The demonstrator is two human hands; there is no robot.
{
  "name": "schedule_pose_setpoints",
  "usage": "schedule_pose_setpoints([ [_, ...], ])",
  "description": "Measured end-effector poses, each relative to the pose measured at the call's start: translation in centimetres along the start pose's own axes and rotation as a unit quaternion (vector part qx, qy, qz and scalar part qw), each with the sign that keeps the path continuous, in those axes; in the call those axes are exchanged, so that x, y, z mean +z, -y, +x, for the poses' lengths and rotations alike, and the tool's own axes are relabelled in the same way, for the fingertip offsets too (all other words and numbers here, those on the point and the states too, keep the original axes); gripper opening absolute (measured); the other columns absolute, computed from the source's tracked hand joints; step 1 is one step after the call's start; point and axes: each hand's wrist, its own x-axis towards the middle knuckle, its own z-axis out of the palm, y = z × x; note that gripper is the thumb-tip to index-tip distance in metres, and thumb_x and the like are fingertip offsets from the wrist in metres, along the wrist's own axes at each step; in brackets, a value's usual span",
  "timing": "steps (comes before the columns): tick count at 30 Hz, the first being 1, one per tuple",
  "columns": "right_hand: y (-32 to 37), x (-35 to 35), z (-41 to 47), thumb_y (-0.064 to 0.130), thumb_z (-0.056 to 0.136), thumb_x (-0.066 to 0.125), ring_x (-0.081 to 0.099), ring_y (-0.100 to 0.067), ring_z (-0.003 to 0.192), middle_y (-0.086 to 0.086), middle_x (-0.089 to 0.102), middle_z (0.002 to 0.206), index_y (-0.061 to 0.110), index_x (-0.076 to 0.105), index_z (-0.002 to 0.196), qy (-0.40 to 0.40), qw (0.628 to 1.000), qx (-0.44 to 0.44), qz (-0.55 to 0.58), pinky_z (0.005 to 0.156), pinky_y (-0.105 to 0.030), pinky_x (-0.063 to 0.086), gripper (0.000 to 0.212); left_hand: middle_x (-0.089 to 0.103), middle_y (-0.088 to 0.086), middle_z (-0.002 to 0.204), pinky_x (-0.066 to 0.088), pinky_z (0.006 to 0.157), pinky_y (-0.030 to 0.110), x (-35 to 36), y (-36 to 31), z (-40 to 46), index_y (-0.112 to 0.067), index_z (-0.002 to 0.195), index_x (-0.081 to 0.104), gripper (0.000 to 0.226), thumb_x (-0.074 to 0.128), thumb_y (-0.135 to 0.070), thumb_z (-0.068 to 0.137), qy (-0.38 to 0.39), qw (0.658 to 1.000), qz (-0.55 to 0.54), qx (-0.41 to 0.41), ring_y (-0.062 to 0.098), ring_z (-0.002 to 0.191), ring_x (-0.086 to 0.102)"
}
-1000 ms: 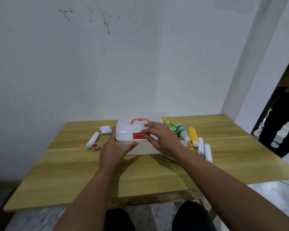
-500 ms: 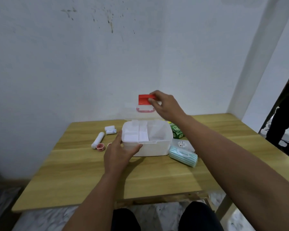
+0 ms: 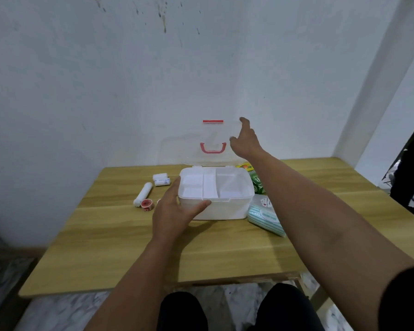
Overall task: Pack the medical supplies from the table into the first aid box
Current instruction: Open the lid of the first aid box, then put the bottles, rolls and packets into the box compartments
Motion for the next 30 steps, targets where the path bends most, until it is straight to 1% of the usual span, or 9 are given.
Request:
schedule_pose_setpoints([
  [3, -1.1, 0.2, 0.1, 0.008, 0.092, 0.048, 0.058, -0.031, 0.109, -0.01, 0.054, 0.12, 0.016, 0.016, 0.159, 0.029, 0.997, 0.058, 0.044, 0.083, -0.033, 0.045, 0.075, 0.054, -0.021, 0.142, 0.046, 0.095, 0.031, -0.1, -0.2, 0.5, -0.041, 0.147, 0.04, 0.102, 0.077, -0.077, 0.059, 0.011, 1.0, -0.016, -0.001, 0.006, 0.131, 0.048],
  [7, -2.6, 0.9, 0.1, 0.008, 0.09, 0.046, 0.06, -0.032, 0.107, -0.011, 0.054, 0.12, 0.009, 0.039, 0.142, 0.055, 0.987, 0.123, 0.084, 0.082, -0.042, 0.056, 0.052, 0.056, -0.028, 0.132, 0.046, 0.091, 0.03, -0.2, -0.2, 0.5, -0.041, 0.146, 0.043, 0.099, 0.079, -0.074, 0.059, 0.002, 1.0, -0.014, -0.012, 0.003, 0.126, 0.049],
  [10, -3.5, 1.4, -0.1, 0.005, 0.09, 0.05, 0.049, -0.026, 0.078, -0.007, 0.044, 0.093, 0.007, 0.049, 0.102, 0.059, 0.982, 0.149, 0.102, 0.071, -0.033, 0.043, 0.012, 0.058, -0.027, 0.128, 0.049, 0.088, 0.033, -0.2, -0.5, 0.4, -0.042, 0.144, 0.044, 0.098, 0.078, -0.076, 0.059, -0.011, 1.0, -0.002, -0.017, 0.003, 0.122, 0.052],
  [12, -3.8, 1.7, -0.2, 0.005, 0.089, 0.052, 0.035, -0.022, 0.071, -0.005, 0.035, 0.081, 0.01, 0.042, 0.086, 0.062, 0.98, 0.151, 0.109, 0.065, -0.032, 0.033, 0.012, 0.061, -0.02, 0.132, 0.051, 0.087, 0.035, -0.1, -0.6, 0.3, -0.041, 0.145, 0.044, 0.099, 0.075, -0.079, 0.059, -0.017, 1.0, 0.009, -0.016, 0.008, 0.124, 0.054],
  [15, -4.4, 1.5, 0.0, 0.002, 0.089, 0.053, 0.035, -0.025, 0.078, -0.006, 0.036, 0.076, 0.008, 0.045, 0.079, 0.068, 0.981, 0.156, 0.092, 0.068, -0.036, 0.032, 0.014, 0.062, -0.018, 0.131, 0.049, 0.082, 0.033, 0.1, -0.8, 0.1, -0.041, 0.143, 0.044, 0.096, 0.075, -0.078, 0.06, -0.027, 0.999, 0.023, -0.007, 0.01, 0.122, 0.055],
  [18, -5.2, 0.6, 0.0, -0.001, 0.09, 0.053, 0.051, -0.029, 0.083, -0.012, 0.057, 0.087, -0.01, 0.067, 0.102, 0.047, 0.99, 0.128, 0.024, 0.073, -0.034, 0.044, 0.021, 0.061, -0.016, 0.132, 0.046, 0.08, 0.032, 0.2, -0.8, 0.1, -0.039, 0.143, 0.044, 0.094, 0.076, -0.075, 0.062, -0.032, 0.999, 0.033, -0.001, 0.012, 0.122, 0.055],
  [22, -6.2, -0.9, -1.6, 0.002, 0.089, 0.062, 0.061, -0.029, 0.122, -0.012, 0.069, 0.127, 0.004, 0.071, 0.122, 0.028, 0.99, 0.057, -0.125, 0.101, -0.035, 0.051, 0.034, 0.06, -0.016, 0.135, 0.043, 0.082, 0.032, 0.3, -0.9, 0.1, -0.038, 0.144, 0.044, 0.095, 0.077, -0.073, 0.063, -0.032, 0.999, 0.032, -0.008, 0.013, 0.125, 0.054],
  [26, -7.7, -0.8, -2.4, 0.019, 0.085, 0.07, 0.067, -0.033, 0.096, -0.016, 0.072, 0.104, -0.001, 0.069, 0.106, 0.09, 0.964, 0.042, -0.247, 0.077, -0.036, 0.056, 0.028, 0.059, -0.016, 0.136, 0.041, 0.08, 0.031, 0.4, -0.9, 0.1, -0.039, 0.145, 0.043, 0.095, 0.078, -0.072, 0.063, -0.032, 0.999, 0.036, -0.011, 0.013, 0.126, 0.053],
  [30, -8.1, -0.6, -3.4, 0.018, 0.084, 0.066, 0.06, -0.031, 0.076, -0.007, 0.059, 0.076, 0.008, 0.057, 0.08, 0.098, 0.951, 0.03, -0.293, 0.058, -0.03, 0.042, 0.014, 0.06, -0.016, 0.135, 0.044, 0.08, 0.031, 0.3, -0.7, 0.1, -0.039, 0.145, 0.042, 0.096, 0.078, -0.073, 0.062, -0.026, 0.999, 0.034, -0.012, 0.013, 0.125, 0.054],
])
